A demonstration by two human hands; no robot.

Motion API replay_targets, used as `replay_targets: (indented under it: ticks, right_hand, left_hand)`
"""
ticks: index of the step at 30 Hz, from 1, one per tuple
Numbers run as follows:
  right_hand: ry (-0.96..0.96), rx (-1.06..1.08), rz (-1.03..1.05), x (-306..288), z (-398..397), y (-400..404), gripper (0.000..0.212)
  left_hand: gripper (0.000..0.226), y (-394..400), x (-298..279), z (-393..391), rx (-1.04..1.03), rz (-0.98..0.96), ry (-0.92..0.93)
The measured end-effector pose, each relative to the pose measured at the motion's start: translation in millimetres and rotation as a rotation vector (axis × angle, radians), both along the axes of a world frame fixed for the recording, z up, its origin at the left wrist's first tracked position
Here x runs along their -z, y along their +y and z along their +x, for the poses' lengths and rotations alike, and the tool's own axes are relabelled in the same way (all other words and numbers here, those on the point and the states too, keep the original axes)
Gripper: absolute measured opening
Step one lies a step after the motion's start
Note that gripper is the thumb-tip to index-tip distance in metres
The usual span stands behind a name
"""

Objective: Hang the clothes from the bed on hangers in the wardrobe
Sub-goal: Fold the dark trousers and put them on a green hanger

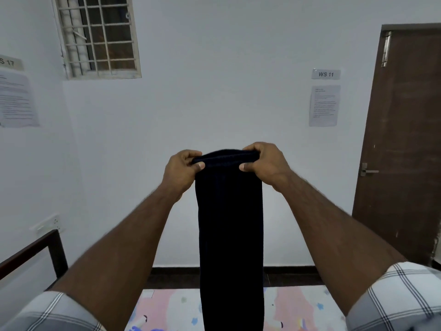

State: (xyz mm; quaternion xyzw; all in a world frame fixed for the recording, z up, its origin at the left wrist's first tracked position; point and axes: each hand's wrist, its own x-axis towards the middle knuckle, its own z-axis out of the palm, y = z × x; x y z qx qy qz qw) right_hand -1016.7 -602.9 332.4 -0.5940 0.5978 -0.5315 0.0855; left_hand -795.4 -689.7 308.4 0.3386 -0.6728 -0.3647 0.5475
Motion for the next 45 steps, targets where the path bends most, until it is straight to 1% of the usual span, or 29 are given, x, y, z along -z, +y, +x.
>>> replay_targets:
  ticks: [3, 4, 5, 7, 8, 9, 11, 12, 14, 15, 16, 18, 19, 21, 22, 24, 25, 26, 27, 28, 29, 31, 32, 33, 35, 36, 39, 43, 45]
  right_hand:
    - [0.071, 0.064, -0.193, -33, 7, 3, 0.039]
    - [0.079, 0.070, -0.202, -38, 7, 3, 0.040]
    - [0.094, 0.066, -0.165, -41, 6, 4, 0.041]
    - [0.168, 0.063, -0.046, -43, 3, 5, 0.038]
    - [0.200, 0.088, -0.046, -44, 2, 6, 0.036]
    - [0.211, 0.126, -0.098, -46, 2, 7, 0.036]
    - [0.174, 0.155, -0.203, -49, 3, 7, 0.038]
    - [0.172, 0.144, -0.186, -48, 3, 7, 0.038]
    - [0.245, 0.089, -0.031, -43, 3, 8, 0.038]
    - [0.266, 0.075, 0.008, -40, 2, 7, 0.038]
    - [0.260, 0.084, -0.013, -37, 2, 7, 0.037]
    - [0.220, 0.114, -0.108, -32, 3, 6, 0.037]
    - [0.228, 0.105, -0.083, -28, 4, 6, 0.038]
    - [0.298, 0.045, 0.092, -17, 5, 6, 0.037]
    - [0.298, 0.024, 0.134, -12, 4, 6, 0.036]
    - [0.215, 0.043, 0.054, -5, 2, 6, 0.033]
    - [0.180, 0.052, 0.016, -3, 2, 5, 0.033]
    - [0.181, 0.039, 0.037, 1, 3, 5, 0.033]
    - [0.213, 0.012, 0.104, 4, 3, 4, 0.033]
    - [0.239, -0.012, 0.163, 7, 3, 4, 0.033]
    - [0.229, -0.022, 0.168, 9, 3, 4, 0.033]
    - [0.120, -0.028, 0.060, 9, 0, 2, 0.039]
    - [0.072, -0.040, 0.043, 9, -1, 2, 0.041]
    - [0.059, -0.066, 0.086, 11, -1, 2, 0.041]
    - [0.071, -0.126, 0.236, 19, -1, 2, 0.035]
    - [0.067, -0.130, 0.252, 23, -1, 1, 0.033]
    - [0.043, -0.068, 0.167, 28, -3, 0, 0.033]
    - [0.049, -0.072, 0.252, 49, -1, -1, 0.031]
    - [0.035, -0.067, 0.278, 65, -1, -1, 0.031]
  left_hand:
    - [0.024, -3, -40, -2, -0.031, -0.106, 0.077]
    - [0.025, -5, -49, -1, -0.027, -0.120, 0.088]
    - [0.026, -6, -54, 0, -0.004, -0.112, 0.082]
    - [0.025, -8, -53, 1, 0.053, -0.062, 0.011]
    - [0.024, -8, -51, 0, 0.047, -0.065, -0.017]
    - [0.023, -9, -49, -2, 0.019, -0.094, -0.007]
    - [0.025, -9, -50, -6, -0.031, -0.148, 0.062]
    - [0.026, -9, -50, -7, -0.035, -0.139, 0.074]
    - [0.025, -8, -44, -6, -0.007, -0.067, -0.001]
    - [0.025, -9, -38, -5, -0.006, -0.050, -0.030]
    - [0.024, -9, -32, -5, -0.016, -0.062, -0.014]
    - [0.021, -8, -20, -6, -0.010, -0.053, 0.079]
    - [0.020, -8, -14, -7, 0.020, -0.006, 0.082]
    - [0.021, -8, -1, -5, 0.029, 0.054, 0.000]
    - [0.022, -8, 5, -3, 0.010, 0.042, -0.009]
    - [0.023, -8, 13, 1, 0.021, 0.025, 0.075]
    - [0.023, -7, 15, 3, 0.049, 0.052, 0.100]
    - [0.023, -5, 17, 4, 0.072, 0.087, 0.091]
    - [0.023, -4, 21, 5, 0.079, 0.110, 0.065]
    - [0.023, -5, 25, 6, 0.073, 0.109, 0.050]
    - [0.022, -5, 29, 7, 0.072, 0.094, 0.068]
    - [0.021, -4, 32, 6, 0.072, 0.088, 0.136]
    - [0.021, -3, 32, 6, 0.080, 0.109, 0.148]
    - [0.021, -3, 32, 5, 0.083, 0.129, 0.138]
    - [0.023, -6, 33, 7, 0.080, 0.140, 0.084]
    - [0.024, -7, 34, 9, 0.079, 0.148, 0.076]
    - [0.028, -8, 40, 11, 0.093, 0.202, 0.099]
    - [0.033, -9, 57, 14, 0.113, 0.307, 0.046]
    - [0.028, -8, 73, 17, 0.147, 0.348, 0.023]
